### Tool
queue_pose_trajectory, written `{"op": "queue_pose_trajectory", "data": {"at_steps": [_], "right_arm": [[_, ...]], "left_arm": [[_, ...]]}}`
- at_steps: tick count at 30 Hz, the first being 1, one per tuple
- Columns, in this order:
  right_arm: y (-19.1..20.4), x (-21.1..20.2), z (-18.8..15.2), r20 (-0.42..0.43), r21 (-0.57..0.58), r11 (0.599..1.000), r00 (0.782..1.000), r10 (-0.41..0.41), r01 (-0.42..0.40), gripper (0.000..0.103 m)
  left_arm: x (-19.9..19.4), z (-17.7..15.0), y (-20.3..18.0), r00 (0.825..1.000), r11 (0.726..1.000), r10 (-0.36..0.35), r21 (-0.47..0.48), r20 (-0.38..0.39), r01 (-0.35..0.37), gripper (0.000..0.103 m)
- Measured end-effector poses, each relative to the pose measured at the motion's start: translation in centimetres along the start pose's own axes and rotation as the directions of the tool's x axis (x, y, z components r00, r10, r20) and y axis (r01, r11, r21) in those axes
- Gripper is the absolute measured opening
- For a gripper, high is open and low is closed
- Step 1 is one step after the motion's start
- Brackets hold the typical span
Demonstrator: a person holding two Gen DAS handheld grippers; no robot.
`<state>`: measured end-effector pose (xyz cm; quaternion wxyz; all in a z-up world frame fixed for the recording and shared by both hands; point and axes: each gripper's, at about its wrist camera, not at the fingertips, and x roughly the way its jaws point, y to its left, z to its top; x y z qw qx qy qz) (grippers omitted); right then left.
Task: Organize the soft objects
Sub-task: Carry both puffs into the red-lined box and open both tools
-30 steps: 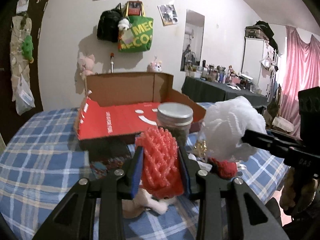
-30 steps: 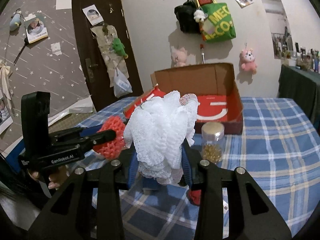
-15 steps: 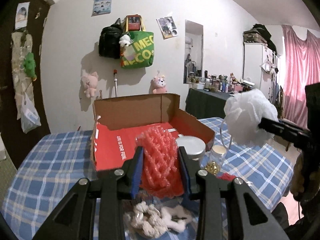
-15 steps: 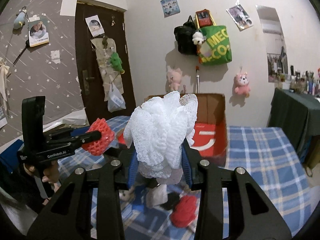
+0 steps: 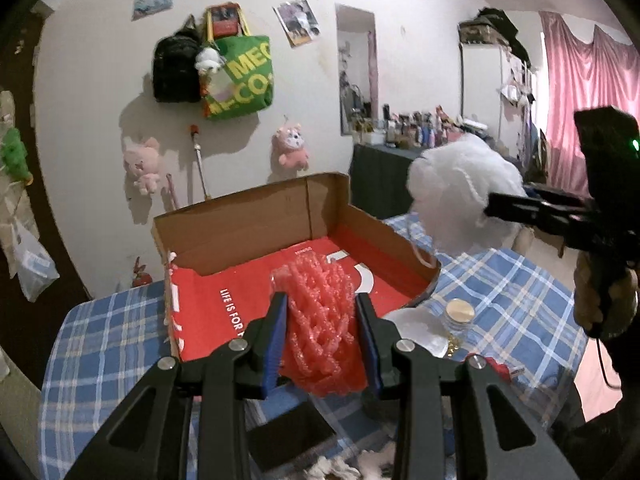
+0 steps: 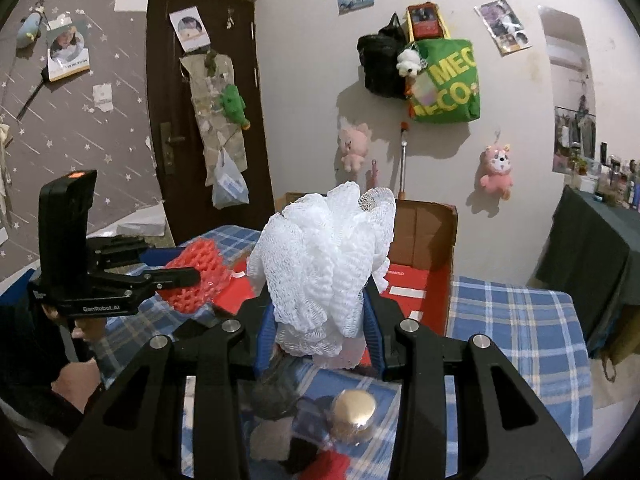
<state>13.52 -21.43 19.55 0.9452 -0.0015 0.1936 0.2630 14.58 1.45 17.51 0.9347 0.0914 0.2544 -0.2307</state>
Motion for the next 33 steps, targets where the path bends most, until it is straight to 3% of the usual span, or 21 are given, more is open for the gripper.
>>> {"op": "queue_pose_trajectory", "data": {"at_steps": [10, 16, 20, 27, 28, 33], "right_arm": [[-2.2, 7.0, 2.8, -0.149, -0.027, 0.999, 0.988, 0.04, -0.045, 0.036], [-3.6, 12.5, 3.4, -0.264, -0.01, 0.999, 0.963, 0.047, -0.051, 0.036], [-5.2, 16.8, 3.5, -0.348, 0.021, 0.999, 0.936, 0.047, -0.042, 0.036], [-8.3, 25.1, 3.5, -0.471, 0.102, 0.994, 0.882, 0.012, 0.041, 0.036], [-8.8, 26.5, 3.5, -0.506, 0.116, 0.992, 0.863, 0.009, 0.057, 0.036], [-9.6, 30.3, 3.5, -0.574, 0.109, 0.988, 0.819, -0.025, 0.107, 0.036]], "left_arm": [[6.0, 2.7, 1.8, 0.992, 0.997, -0.055, 0.04, -0.113, 0.06, 0.036], [11.1, 3.9, 2.8, 0.971, 0.994, -0.089, 0.042, -0.221, 0.101, 0.036], [15.5, 4.2, 4.0, 0.952, 0.995, -0.084, 0.031, -0.295, 0.098, 0.036], [23.1, 4.1, 6.4, 0.918, 0.999, -0.043, 0.013, -0.395, 0.052, 0.036], [23.7, 4.0, 6.5, 0.915, 0.999, -0.035, 0.02, -0.403, 0.047, 0.036], [25.7, 3.7, 7.4, 0.912, 1.0, -0.011, 0.015, -0.411, 0.019, 0.037]]}}
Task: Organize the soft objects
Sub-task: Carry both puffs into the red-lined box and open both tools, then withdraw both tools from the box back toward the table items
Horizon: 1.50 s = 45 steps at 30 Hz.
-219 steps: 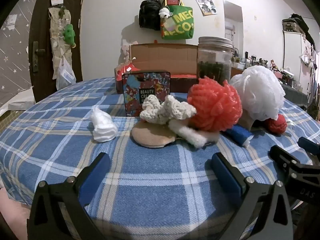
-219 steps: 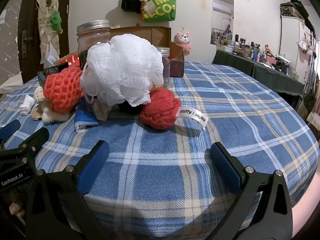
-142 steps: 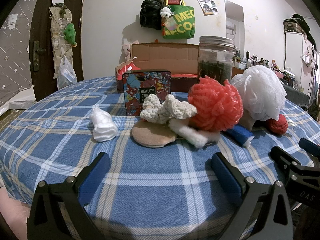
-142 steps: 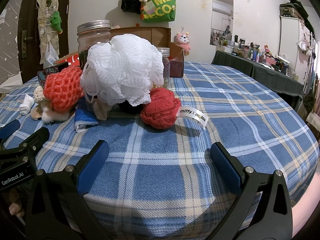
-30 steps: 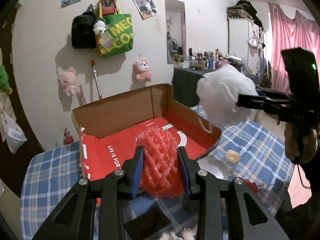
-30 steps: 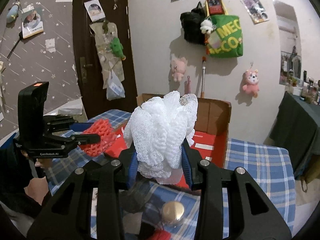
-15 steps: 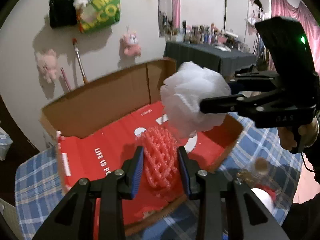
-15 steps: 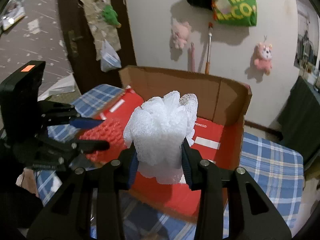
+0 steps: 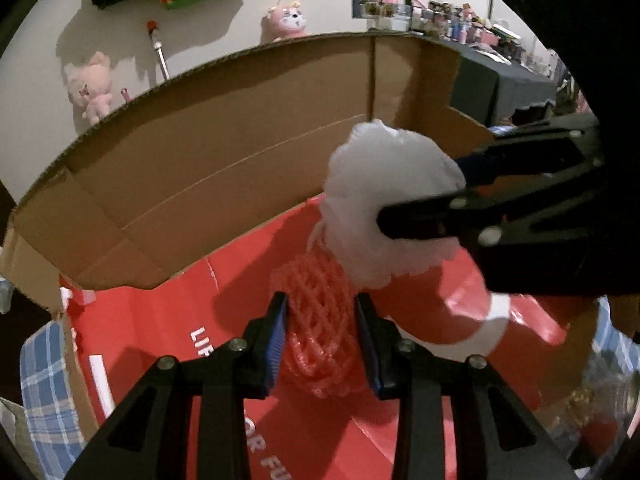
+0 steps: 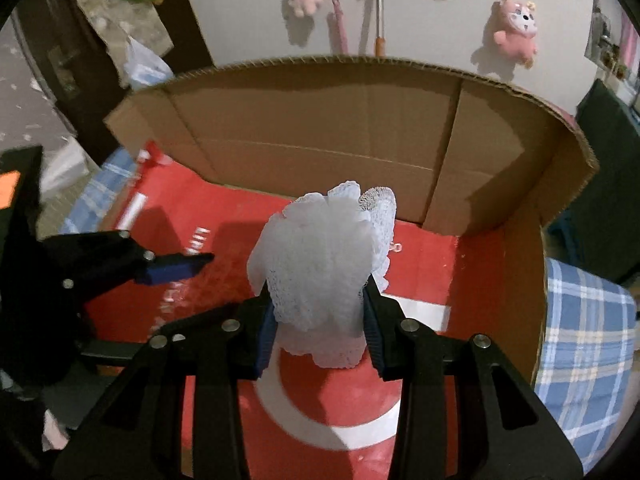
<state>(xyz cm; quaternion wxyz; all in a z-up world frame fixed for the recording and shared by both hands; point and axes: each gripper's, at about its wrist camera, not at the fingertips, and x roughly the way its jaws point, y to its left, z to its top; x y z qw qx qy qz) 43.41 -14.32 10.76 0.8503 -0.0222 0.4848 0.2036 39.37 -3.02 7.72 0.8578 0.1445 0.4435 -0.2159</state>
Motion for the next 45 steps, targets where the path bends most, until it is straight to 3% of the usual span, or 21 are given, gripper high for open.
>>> {"op": "queue_pose_trajectory", "data": {"at_steps": [2, 13, 19, 26, 32, 37, 45], "right_arm": [[-0.1, 0.9, 0.2, -0.021, 0.002, 1.0, 0.999, -0.029, 0.029, 0.037], [-2.0, 2.1, 0.1, -0.057, 0.089, 0.996, 0.998, -0.002, 0.007, 0.048], [-2.8, 1.8, 0.1, -0.068, 0.133, 0.991, 0.997, 0.027, -0.018, 0.055], [-3.7, 1.6, 0.2, -0.077, 0.15, 0.989, 0.997, 0.033, -0.021, 0.071], [-3.8, 0.8, 0.4, -0.057, 0.162, 0.987, 0.998, 0.021, -0.011, 0.079], [-3.1, -0.1, 0.4, -0.037, 0.159, 0.987, 0.999, -0.004, 0.01, 0.079], [-1.4, -5.4, 0.1, 0.083, 0.142, 0.99, 0.996, -0.015, 0.003, 0.079]], "left_arm": [[0.2, 0.2, 0.3, 1.0, 1.0, 0.0, -0.008, 0.007, 0.0, 0.037], [0.8, 0.7, 0.8, 1.0, 1.0, 0.015, -0.005, 0.024, -0.015, 0.043], [1.1, 0.6, 1.1, 1.0, 1.0, 0.002, -0.018, 0.012, -0.002, 0.057], [1.1, 0.6, 1.6, 1.0, 0.999, 0.006, -0.033, 0.014, -0.005, 0.071], [0.1, 0.7, 1.8, 0.999, 0.999, 0.022, -0.045, 0.039, -0.02, 0.083], [-1.5, 0.6, 2.1, 0.997, 0.997, 0.041, -0.072, 0.071, -0.036, 0.091], [-7.0, 0.0, 1.5, 0.983, 0.988, 0.086, -0.139, 0.163, -0.063, 0.103]]}}
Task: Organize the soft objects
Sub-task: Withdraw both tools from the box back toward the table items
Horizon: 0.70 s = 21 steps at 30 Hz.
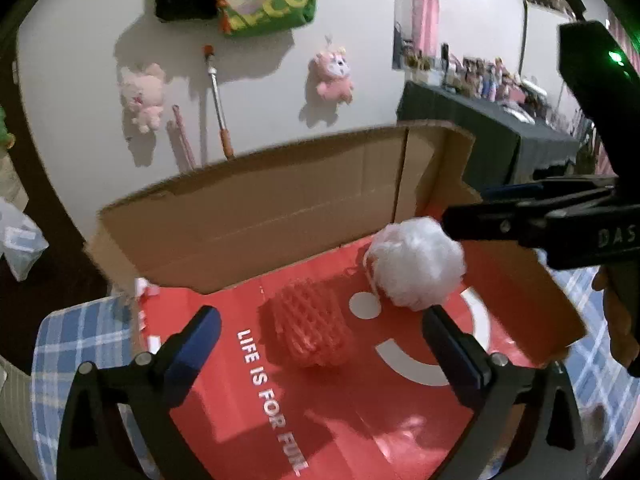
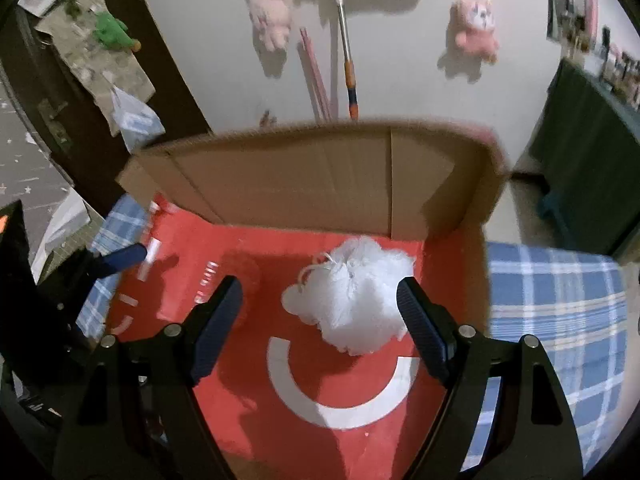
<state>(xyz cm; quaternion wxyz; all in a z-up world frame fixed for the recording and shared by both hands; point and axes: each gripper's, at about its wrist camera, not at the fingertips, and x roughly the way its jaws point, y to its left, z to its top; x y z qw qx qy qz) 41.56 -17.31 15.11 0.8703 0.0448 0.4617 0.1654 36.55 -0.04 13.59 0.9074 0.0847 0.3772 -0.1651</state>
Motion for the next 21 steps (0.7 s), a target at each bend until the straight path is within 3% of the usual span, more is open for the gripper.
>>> {"op": "queue_pose_trajectory", "data": {"at_steps": [7, 10, 13, 18, 21], "right_arm": [[2.8, -8.3, -1.7, 0.166, -0.052, 0.998, 0.986, -0.033, 0.042, 0.083], [4.4, -12.4, -3.4, 0.247, -0.097, 0.992, 0.968, -0.05, 0.077, 0.083], [4.9, -15.7, -5.3, 0.305, -0.101, 0.993, 0.952, -0.02, 0.053, 0.091], [6.7, -21.2, -9.8, 0.44, -0.123, 0.984, 0.896, -0.061, 0.128, 0.094], [7.8, -23.4, -12.6, 0.502, -0.145, 0.974, 0.862, -0.077, 0.172, 0.096]], "left_arm": [[-8.0, -0.8, -1.5, 0.991, 0.999, 0.03, -0.029, 0.134, -0.026, 0.103], [-12.0, -1.7, -2.3, 0.977, 0.999, 0.02, -0.05, 0.214, -0.01, 0.103], [-15.5, -3.2, -2.8, 0.96, 0.997, 0.028, -0.079, 0.279, -0.006, 0.103], [-20.2, -6.4, -3.9, 0.923, 0.995, 0.082, -0.086, 0.377, -0.053, 0.103], [-22.2, -8.2, -4.6, 0.909, 0.992, 0.114, -0.096, 0.402, -0.082, 0.103]]}}
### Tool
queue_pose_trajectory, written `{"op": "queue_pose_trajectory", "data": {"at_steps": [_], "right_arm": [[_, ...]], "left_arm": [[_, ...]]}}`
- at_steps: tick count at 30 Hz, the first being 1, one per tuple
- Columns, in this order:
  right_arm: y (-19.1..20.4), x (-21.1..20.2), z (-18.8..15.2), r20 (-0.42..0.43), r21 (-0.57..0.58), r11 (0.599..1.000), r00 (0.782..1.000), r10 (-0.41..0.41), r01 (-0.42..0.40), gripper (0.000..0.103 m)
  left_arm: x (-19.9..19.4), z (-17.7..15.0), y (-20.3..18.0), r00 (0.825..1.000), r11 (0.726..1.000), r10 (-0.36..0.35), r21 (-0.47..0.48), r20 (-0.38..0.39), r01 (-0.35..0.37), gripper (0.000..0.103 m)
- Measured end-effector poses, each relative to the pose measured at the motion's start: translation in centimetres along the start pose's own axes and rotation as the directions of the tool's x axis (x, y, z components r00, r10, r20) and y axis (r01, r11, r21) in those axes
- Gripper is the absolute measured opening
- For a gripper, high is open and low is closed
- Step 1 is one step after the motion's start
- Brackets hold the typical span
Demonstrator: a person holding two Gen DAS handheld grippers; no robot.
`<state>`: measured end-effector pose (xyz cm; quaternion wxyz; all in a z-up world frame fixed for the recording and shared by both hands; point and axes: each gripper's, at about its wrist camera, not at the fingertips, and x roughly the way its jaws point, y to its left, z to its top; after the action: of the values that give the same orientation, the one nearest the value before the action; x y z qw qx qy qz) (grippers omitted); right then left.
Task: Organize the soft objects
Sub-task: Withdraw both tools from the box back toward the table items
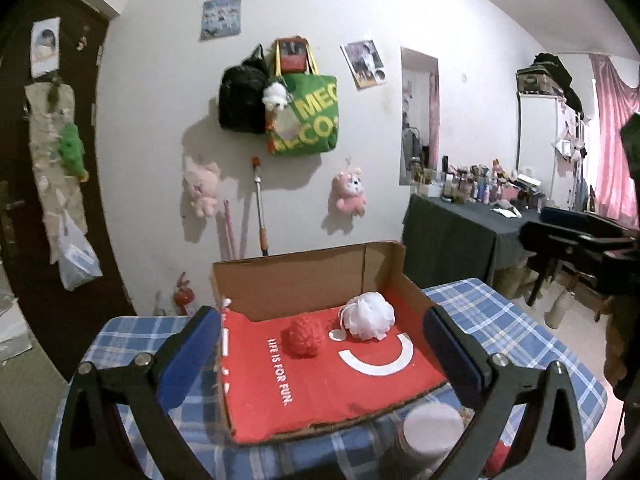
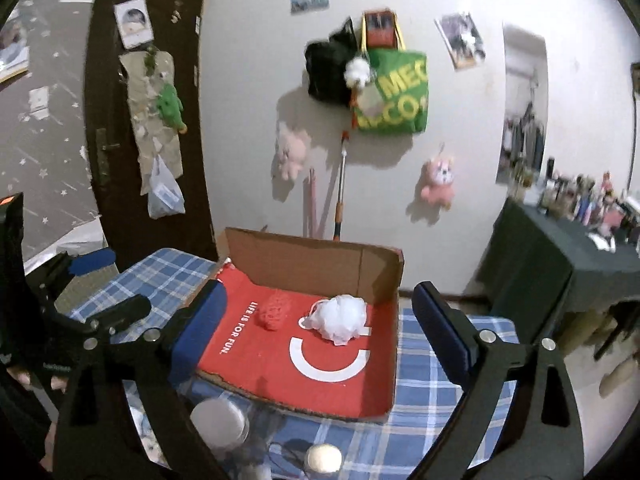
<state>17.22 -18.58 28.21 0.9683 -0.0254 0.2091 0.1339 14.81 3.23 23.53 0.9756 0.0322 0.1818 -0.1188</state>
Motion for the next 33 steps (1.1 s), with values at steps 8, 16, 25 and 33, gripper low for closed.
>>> {"op": "queue_pose_trajectory", "data": {"at_steps": [8, 16, 25, 33], "right_arm": [[2.9, -7.0, -4.1, 0.095, -0.023, 1.0, 0.995, 0.006, -0.004, 0.096], [5.3, -12.7, -8.5, 0.161, -0.04, 0.999, 0.987, 0.019, -0.012, 0.101], [6.3, -13.0, -15.9, 0.149, 0.019, 0.997, 0.986, -0.075, 0.073, 0.101], [6.1, -10.3, -21.7, 0.104, 0.064, 0.988, 0.984, -0.144, 0.138, 0.101]], "left_arm": [[-7.1, -2.7, -1.2, 0.997, 1.0, 0.006, 0.01, 0.081, -0.007, 0.103], [-10.7, -6.4, -2.3, 0.996, 1.0, 0.031, -0.002, 0.083, -0.031, 0.103], [-10.1, -14.1, -3.6, 0.996, 0.996, 0.072, -0.06, 0.045, -0.069, 0.103], [-8.2, -18.3, -4.5, 0.994, 0.99, 0.107, -0.095, 0.018, -0.105, 0.103]]}}
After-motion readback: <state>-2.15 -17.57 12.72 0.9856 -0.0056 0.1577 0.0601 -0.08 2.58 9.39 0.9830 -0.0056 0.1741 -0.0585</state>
